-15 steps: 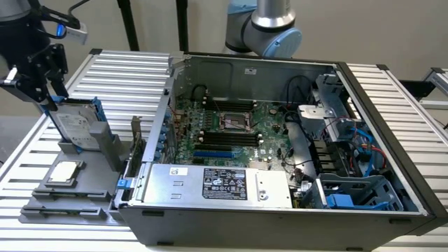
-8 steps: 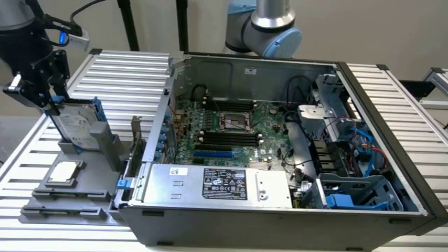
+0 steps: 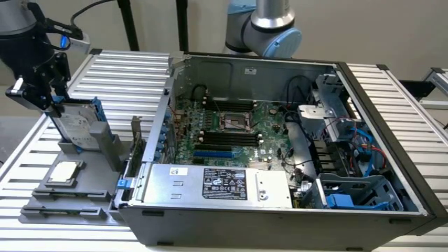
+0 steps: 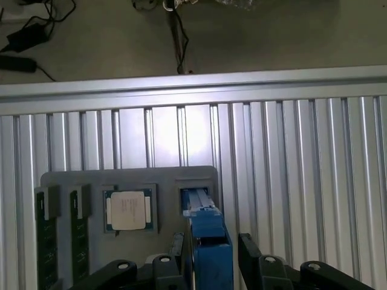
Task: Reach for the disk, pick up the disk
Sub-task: 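Pick up the disk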
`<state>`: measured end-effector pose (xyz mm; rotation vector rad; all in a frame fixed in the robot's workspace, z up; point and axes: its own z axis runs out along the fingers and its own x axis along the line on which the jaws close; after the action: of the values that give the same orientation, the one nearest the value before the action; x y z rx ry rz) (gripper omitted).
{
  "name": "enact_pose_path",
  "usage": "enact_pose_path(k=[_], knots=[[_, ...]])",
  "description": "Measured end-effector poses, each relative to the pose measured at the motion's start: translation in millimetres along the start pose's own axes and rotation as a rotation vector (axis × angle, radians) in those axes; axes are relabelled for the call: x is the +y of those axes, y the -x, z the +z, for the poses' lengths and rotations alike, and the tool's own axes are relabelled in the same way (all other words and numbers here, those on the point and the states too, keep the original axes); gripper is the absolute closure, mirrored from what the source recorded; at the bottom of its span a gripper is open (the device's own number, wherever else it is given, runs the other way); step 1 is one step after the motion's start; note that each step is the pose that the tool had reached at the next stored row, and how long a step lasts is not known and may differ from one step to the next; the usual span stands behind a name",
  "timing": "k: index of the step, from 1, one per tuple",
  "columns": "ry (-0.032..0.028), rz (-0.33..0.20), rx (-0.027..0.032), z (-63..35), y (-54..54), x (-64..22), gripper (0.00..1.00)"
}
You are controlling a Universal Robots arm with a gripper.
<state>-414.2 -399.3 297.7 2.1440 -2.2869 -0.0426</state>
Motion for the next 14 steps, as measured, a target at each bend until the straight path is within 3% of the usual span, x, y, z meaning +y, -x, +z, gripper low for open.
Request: enact_pose_path(k=[9, 14], knots=[[0.0003, -0.034, -0.0006, 1.6, -0.2, 1.7, 0.52], [-0.0063, -0.040, -0.0008, 3.6, -0.2, 1.6, 0.52]])
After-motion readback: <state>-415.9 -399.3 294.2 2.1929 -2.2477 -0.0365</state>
